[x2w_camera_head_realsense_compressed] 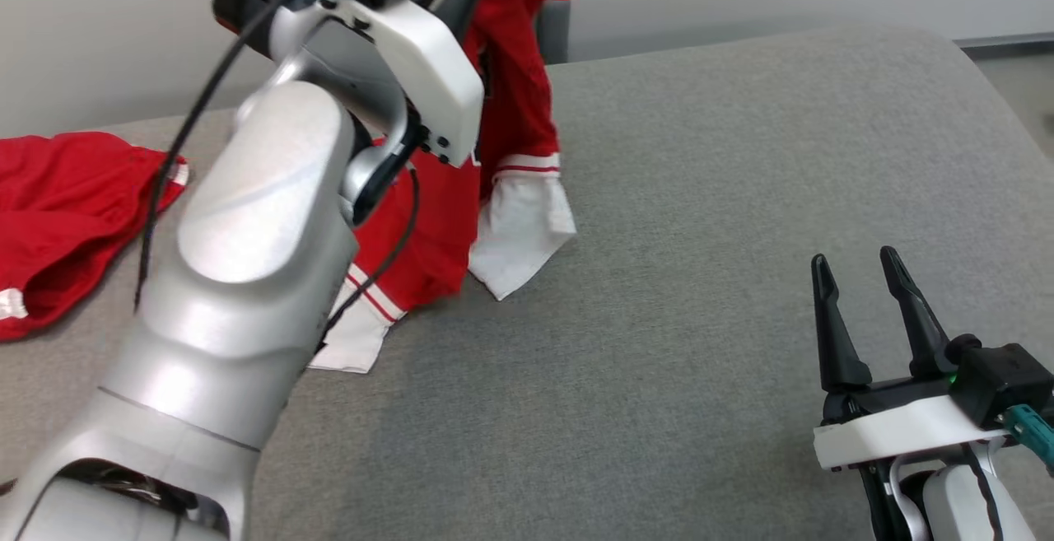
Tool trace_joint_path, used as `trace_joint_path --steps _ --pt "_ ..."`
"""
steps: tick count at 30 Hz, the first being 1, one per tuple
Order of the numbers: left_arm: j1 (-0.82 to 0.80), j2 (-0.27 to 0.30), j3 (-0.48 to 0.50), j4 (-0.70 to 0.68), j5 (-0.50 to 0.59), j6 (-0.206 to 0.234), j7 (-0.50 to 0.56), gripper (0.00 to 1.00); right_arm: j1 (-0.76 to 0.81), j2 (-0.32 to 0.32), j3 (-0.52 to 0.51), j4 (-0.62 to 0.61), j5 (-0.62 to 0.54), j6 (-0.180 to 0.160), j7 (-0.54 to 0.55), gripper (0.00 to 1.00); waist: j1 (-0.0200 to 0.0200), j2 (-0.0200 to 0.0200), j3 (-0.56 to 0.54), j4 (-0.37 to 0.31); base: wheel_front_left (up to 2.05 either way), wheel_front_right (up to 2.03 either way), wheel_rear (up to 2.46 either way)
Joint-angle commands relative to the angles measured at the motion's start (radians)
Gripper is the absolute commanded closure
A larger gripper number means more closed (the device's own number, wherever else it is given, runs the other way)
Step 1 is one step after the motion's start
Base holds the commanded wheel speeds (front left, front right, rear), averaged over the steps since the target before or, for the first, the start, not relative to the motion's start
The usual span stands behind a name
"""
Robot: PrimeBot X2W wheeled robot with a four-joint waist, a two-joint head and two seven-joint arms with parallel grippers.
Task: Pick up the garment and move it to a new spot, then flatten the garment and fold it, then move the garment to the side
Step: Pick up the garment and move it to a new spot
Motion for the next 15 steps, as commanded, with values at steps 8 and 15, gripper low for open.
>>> trace_joint_path --steps 8,15 --pt "0.085 -0.055 -0.14 0.11 -0.094 0.025 -0.077 1.0 -0.038 -0.005 0.027 0.008 0.034 0.0 -0.005 0.0 0.0 0.0 0.1 -0.165 0.0 0.0 0.0" --pt "0.085 -0.053 -0.33 0.148 -0.163 0.083 -0.137 0.25 -0.046 -0.005 0.038 0.006 0.052 0.0 -0.005 0.0 0.0 0.0 0.141 -0.21 0.0 0.0 0.0"
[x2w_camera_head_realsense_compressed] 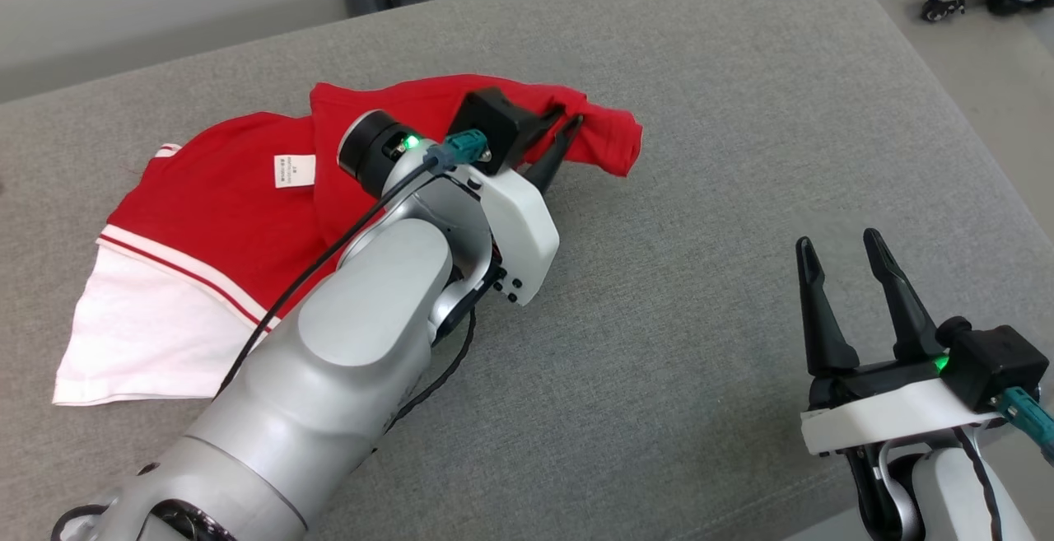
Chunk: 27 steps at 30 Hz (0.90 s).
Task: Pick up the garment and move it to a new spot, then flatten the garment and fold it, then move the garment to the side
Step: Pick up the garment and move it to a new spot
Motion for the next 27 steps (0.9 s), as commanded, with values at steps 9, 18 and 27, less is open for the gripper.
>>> trace_joint_path --steps 9,18,27 --pt "-0.029 0.006 -0.106 0.059 -0.072 0.036 -0.089 0.0 -0.007 -0.005 -0.021 0.002 -0.01 0.001 -0.005 0.0 0.0 0.0 0.011 0.043 0.0 0.0 0.0" --pt "0.04 0.007 -0.098 0.129 -0.132 0.054 -0.195 0.0 0.017 -0.004 -0.029 0.002 -0.045 0.0 -0.005 0.0 0.0 0.0 -0.061 0.156 0.0 0.0 0.0" --pt "0.2 0.053 0.02 0.065 -0.113 0.09 -0.215 0.0 0.045 -0.005 -0.051 0.002 -0.083 0.0 -0.005 0.0 0.0 0.0 -0.116 0.24 0.0 0.0 0.0"
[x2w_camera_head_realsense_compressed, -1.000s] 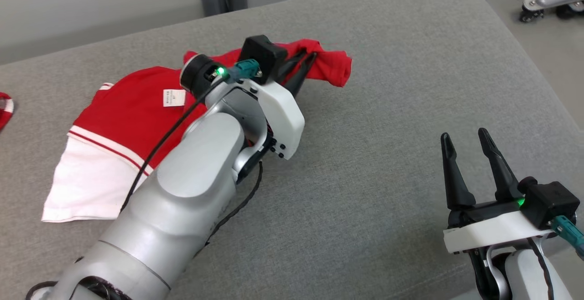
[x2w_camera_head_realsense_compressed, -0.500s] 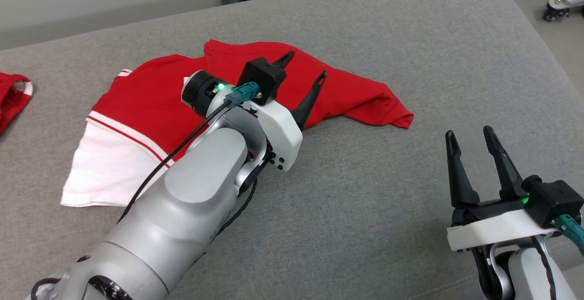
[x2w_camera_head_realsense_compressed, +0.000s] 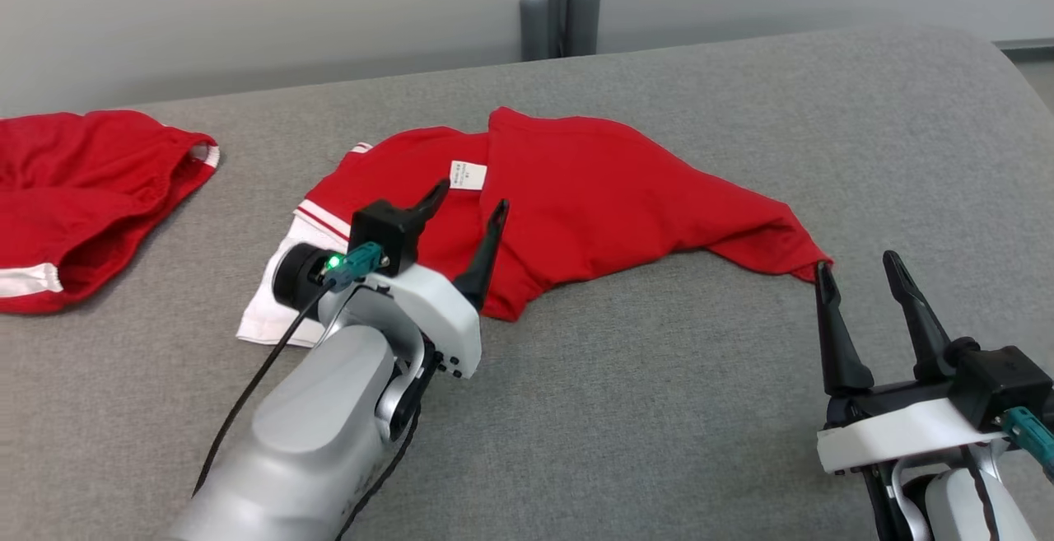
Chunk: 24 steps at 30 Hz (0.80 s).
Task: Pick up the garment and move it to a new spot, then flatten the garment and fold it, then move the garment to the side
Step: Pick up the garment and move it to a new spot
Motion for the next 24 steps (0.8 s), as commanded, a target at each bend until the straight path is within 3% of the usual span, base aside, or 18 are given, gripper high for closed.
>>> trace_joint_path --steps 1,14,24 --pt "0.038 0.012 0.022 -0.021 0.014 0.011 -0.004 0.0 0.008 -0.005 -0.003 -0.002 -0.007 0.0 -0.005 0.0 0.0 0.0 -0.019 0.023 0.0 0.0 0.0" --pt "0.384 0.052 0.316 -0.304 0.167 0.091 -0.004 0.0 0.041 -0.005 -0.002 -0.002 -0.017 0.0 -0.005 0.0 0.0 0.0 -0.068 0.064 0.0 0.0 0.0" --pt "0.591 0.037 0.503 -0.45 0.25 0.114 -0.004 0.0 0.082 -0.005 0.008 -0.001 -0.01 0.0 -0.005 0.0 0.0 0.0 -0.1 0.087 0.0 0.0 0.0"
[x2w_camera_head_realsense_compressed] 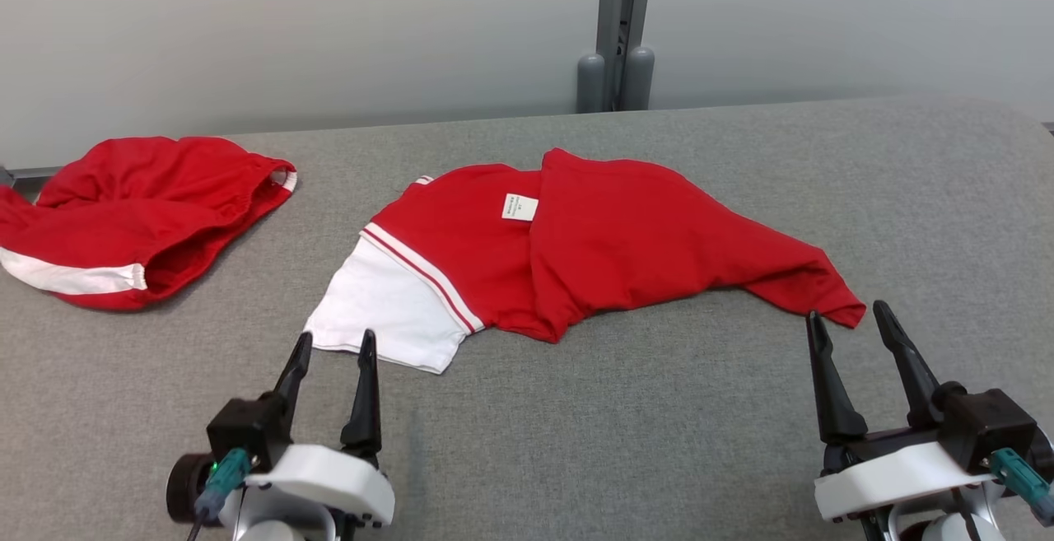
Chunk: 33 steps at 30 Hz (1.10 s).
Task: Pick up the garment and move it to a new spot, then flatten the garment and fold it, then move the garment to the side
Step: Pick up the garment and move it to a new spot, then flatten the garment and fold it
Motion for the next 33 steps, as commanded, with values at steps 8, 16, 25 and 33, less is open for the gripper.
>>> trace_joint_path --steps 8,16,25,33 --pt "0.087 -0.036 0.082 -0.048 0.061 -0.027 -0.002 0.0 0.031 -0.005 -0.008 0.003 0.008 0.0 -0.005 0.0 0.0 0.0 -0.018 0.017 0.0 0.0 0.0" --pt "0.098 -0.062 0.126 -0.033 0.101 -0.064 -0.002 0.0 0.028 -0.005 -0.003 0.009 0.007 0.0 -0.005 0.0 0.0 0.0 -0.023 0.02 0.0 0.0 0.0" --pt "0.094 -0.072 0.147 -0.012 0.117 -0.082 -0.002 0.0 0.026 -0.005 -0.007 0.011 0.007 0.0 -0.005 0.0 0.0 0.0 -0.024 0.024 0.0 0.0 0.0" --pt "0.083 -0.074 0.156 -0.004 0.121 -0.085 -0.002 0.0 0.024 -0.005 -0.008 0.006 0.006 0.0 -0.005 0.0 0.0 0.0 -0.015 0.029 0.0 0.0 0.0"
